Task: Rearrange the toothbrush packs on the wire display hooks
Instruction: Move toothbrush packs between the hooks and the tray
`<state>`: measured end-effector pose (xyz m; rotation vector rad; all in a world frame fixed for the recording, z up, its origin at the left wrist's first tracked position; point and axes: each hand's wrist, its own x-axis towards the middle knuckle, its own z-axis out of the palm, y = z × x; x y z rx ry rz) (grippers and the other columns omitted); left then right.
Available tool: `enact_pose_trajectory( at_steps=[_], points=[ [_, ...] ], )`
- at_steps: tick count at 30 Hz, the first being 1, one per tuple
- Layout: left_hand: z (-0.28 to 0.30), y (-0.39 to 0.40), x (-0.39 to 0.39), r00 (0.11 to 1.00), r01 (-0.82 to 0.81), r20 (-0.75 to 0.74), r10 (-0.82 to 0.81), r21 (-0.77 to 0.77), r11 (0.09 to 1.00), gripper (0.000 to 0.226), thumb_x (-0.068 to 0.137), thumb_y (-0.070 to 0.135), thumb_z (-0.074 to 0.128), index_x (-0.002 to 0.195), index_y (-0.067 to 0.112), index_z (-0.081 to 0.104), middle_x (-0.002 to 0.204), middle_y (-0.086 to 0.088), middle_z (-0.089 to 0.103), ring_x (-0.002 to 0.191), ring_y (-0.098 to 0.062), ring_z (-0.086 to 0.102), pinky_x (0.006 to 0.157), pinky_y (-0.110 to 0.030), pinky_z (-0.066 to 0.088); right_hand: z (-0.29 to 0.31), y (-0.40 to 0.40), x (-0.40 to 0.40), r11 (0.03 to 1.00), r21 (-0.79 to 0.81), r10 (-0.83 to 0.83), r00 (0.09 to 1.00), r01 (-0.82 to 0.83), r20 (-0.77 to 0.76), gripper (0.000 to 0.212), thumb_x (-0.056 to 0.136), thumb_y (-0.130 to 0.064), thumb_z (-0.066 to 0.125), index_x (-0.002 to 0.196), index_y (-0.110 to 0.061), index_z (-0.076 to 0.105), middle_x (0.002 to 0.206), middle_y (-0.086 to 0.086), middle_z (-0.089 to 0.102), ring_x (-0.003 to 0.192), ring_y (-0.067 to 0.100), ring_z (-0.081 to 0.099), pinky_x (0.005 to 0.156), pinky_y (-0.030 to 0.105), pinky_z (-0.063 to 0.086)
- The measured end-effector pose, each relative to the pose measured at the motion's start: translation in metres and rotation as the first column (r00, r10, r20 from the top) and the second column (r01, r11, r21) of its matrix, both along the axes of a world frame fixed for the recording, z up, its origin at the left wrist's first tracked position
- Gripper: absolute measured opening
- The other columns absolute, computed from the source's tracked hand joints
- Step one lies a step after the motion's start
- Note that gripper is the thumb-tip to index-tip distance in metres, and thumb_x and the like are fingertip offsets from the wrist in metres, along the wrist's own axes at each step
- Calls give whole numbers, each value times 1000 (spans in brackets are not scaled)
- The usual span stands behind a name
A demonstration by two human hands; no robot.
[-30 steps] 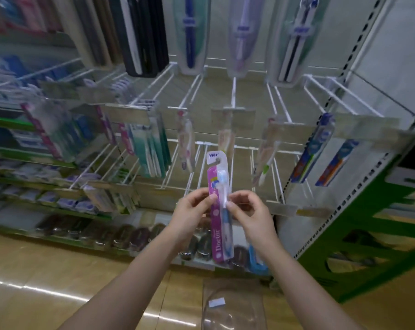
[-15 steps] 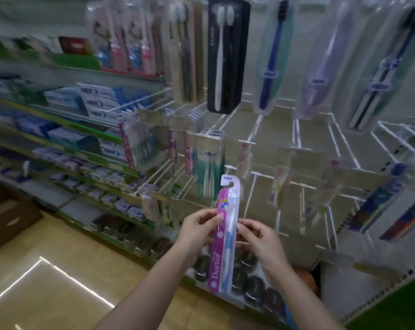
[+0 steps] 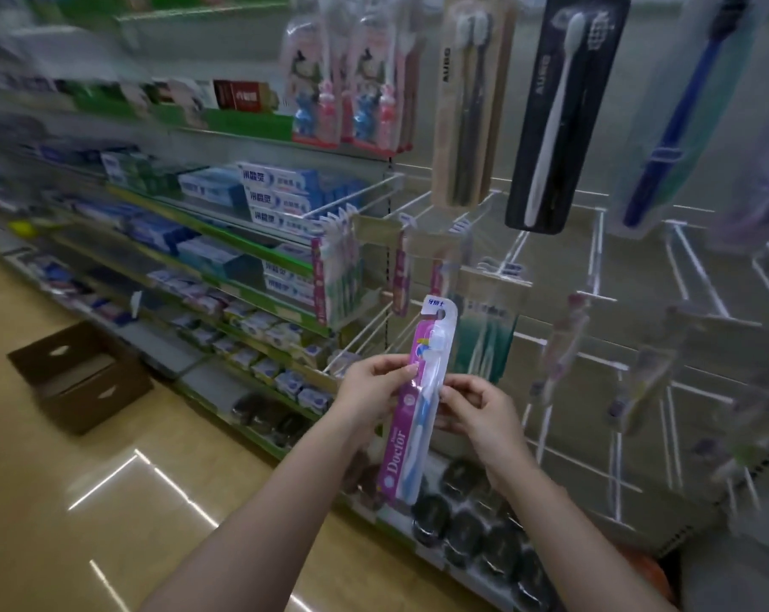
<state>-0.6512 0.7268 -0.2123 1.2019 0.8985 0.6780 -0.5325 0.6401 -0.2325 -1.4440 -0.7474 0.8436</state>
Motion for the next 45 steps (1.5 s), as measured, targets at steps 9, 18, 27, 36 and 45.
enact_pose_trajectory(
  at_steps=[9, 18, 27, 36, 45],
  points=[
    [-22, 121, 36, 995, 89, 49, -87, -32, 996, 17, 89, 6, 61, 101, 13, 71, 92, -8, 73, 78, -18, 67, 61, -25, 51, -15, 107, 12, 979, 28, -196, 972, 202, -127, 12, 91, -10, 58, 100, -7, 65, 92, 11, 73, 79, 22, 70, 67, 27, 57],
    [-38, 176, 87, 959, 221, 162, -234, 96, 971, 15, 86, 1, 63, 98, 7, 70, 85, -5, 70, 70, -11, 64, 69, -22, 54, -45, 163, 36, 843, 180, -472, 857, 508, -208, 8, 90, -10, 58, 93, -13, 64, 96, 12, 70, 87, 24, 65, 78, 32, 54],
    [-50, 184, 101, 917, 289, 229, -327, 185, 939, 19, 85, 5, 65, 100, 15, 70, 91, -2, 75, 83, -10, 70, 69, -18, 52, -51, 173, 33, 715, 297, -568, 774, 633, -281, 13, 79, -28, 63, 85, -17, 68, 90, 6, 71, 86, 19, 64, 83, 33, 52],
    [-32, 186, 118, 909, 262, 282, -307, 184, 947, 21, 85, 3, 64, 91, 21, 71, 88, -3, 75, 80, -12, 71, 69, -20, 55, -40, 190, 39, 615, 300, -628, 683, 729, -372, 14, 88, -20, 59, 98, -23, 68, 96, -3, 73, 93, 14, 67, 81, 27, 55],
    [-34, 185, 117, 883, 291, 336, -328, 157, 944, 18, 87, 7, 64, 99, 17, 70, 93, -4, 75, 85, -14, 71, 70, -22, 54, -32, 196, 33, 551, 331, -640, 642, 766, -422, 17, 91, -18, 56, 95, -29, 68, 96, -15, 70, 80, -4, 67, 69, 13, 55]
  ],
)
